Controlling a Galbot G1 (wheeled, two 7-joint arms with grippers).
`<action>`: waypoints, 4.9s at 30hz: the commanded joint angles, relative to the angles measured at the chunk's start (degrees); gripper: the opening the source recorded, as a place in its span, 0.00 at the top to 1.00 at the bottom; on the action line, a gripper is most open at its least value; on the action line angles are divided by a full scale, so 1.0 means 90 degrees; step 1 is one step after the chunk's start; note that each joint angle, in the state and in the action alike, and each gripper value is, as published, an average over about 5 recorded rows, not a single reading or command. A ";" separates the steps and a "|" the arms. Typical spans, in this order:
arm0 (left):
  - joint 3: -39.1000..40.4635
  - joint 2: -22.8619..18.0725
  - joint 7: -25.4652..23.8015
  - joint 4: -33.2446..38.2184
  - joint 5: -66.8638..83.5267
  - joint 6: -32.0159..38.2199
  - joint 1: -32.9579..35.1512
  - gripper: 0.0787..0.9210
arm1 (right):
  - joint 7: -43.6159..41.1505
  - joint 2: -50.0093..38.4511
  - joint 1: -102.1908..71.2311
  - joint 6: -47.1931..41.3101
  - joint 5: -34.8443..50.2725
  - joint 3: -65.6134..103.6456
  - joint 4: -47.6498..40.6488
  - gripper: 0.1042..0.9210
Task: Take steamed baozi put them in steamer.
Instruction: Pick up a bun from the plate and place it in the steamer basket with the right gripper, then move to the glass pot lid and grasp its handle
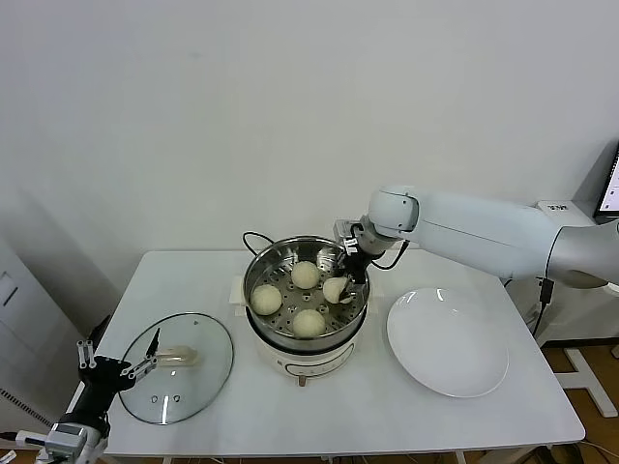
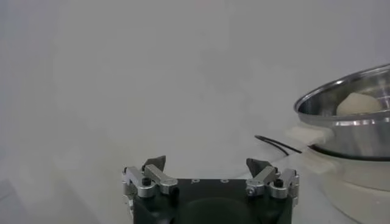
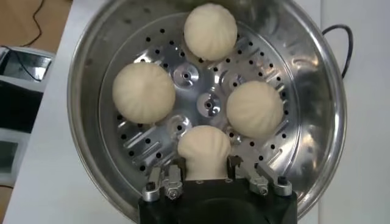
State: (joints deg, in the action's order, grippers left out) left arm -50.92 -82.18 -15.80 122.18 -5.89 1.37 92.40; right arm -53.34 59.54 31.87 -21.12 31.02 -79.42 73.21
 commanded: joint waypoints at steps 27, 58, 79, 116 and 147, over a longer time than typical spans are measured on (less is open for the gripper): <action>0.0174 0.0049 0.0247 0.0172 -0.0019 -0.0052 -0.0133 0.12 | 0.6931 -0.1797 -0.4482 0.2452 0.2905 0.6489 0.0232 0.12; 0.0227 0.0190 0.0448 -0.0135 -0.0996 0.0496 -0.0051 0.12 | 0.4711 0.2093 -1.5039 0.2909 -0.0169 1.4614 0.4891 0.12; 0.0271 0.0172 0.3604 -0.2565 -0.8239 0.3581 -0.0015 0.12 | 0.5069 0.2167 -1.4838 0.2656 -0.0481 1.4498 0.4881 0.12; 0.0395 0.0180 0.3429 -0.4112 -0.9192 0.2379 -0.1970 0.12 | 0.5024 0.2240 -1.4920 0.2805 -0.0785 1.4325 0.4883 0.12; 0.0725 0.1242 0.2844 -0.2882 -0.6779 0.1619 -0.1823 0.78 | 0.5010 0.2214 -1.4886 0.2856 -0.0852 1.4290 0.4925 0.12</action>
State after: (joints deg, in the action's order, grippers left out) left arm -44.59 -77.57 14.73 88.90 -78.86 19.02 74.85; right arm -8.32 79.57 -102.22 4.72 23.34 49.42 117.42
